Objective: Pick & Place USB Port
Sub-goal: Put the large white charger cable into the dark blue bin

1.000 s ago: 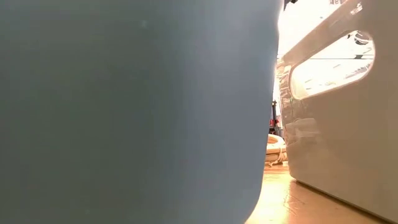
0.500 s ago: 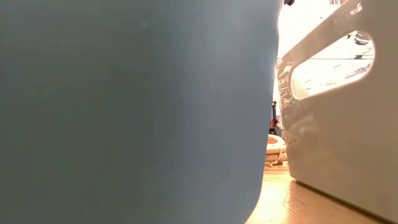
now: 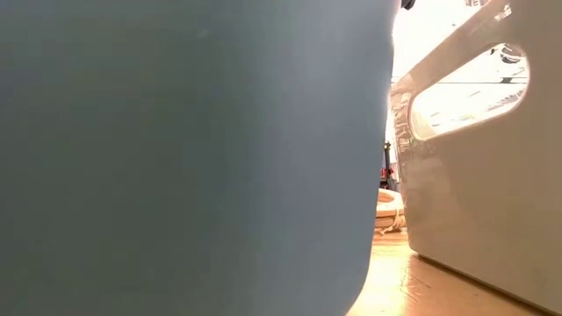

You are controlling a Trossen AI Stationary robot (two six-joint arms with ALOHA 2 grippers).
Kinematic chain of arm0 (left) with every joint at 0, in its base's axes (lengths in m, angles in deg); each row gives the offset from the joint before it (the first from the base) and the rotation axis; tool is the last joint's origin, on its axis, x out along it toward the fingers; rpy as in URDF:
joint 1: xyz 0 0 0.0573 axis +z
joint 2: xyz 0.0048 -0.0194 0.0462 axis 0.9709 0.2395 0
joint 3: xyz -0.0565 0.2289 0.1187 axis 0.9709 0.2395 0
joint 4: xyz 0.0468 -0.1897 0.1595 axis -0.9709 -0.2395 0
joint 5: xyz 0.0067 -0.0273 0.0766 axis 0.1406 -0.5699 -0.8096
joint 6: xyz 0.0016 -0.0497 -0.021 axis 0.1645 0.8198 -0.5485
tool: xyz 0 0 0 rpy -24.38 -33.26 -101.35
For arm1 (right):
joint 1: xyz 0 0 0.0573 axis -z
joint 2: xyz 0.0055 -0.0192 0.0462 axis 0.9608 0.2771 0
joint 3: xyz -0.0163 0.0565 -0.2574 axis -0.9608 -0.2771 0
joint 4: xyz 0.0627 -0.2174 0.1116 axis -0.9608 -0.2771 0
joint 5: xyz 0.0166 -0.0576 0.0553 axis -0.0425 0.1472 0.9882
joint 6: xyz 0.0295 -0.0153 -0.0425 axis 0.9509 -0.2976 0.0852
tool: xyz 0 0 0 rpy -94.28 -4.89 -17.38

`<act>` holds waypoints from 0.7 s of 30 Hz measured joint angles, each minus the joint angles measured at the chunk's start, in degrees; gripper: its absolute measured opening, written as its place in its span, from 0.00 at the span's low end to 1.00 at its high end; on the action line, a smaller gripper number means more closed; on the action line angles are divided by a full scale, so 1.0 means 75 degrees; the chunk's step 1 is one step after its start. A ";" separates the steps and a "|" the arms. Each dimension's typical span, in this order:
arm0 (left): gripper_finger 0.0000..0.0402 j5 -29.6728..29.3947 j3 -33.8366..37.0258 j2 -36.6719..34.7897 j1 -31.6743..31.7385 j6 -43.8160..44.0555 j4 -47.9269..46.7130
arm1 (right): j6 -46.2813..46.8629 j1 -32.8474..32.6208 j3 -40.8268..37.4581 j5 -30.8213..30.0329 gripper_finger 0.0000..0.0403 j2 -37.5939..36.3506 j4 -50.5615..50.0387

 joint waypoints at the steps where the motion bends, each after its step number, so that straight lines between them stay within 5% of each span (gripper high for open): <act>1: 0.08 -0.0113 -0.0005 -0.0344 0.0032 0.0031 -0.0139 | 0.0032 -0.0003 0.0000 0.0005 0.39 0.0000 -0.0005; 7: 0.08 -0.0116 -0.0020 -0.2544 -0.0024 0.0364 -0.0418 | 0.0093 -0.0015 0.0000 0.0006 0.39 0.0000 -0.0005; 13: 0.08 0.0964 -0.0041 -0.4365 -0.1029 0.0805 0.0123 | 0.0096 -0.0015 0.0000 0.0003 0.39 0.0000 -0.0005; 21: 0.08 0.0378 -0.0050 -0.4405 -0.3612 0.3039 0.0830 | -0.0066 -0.0003 0.0000 -0.0151 0.39 0.0000 -0.0003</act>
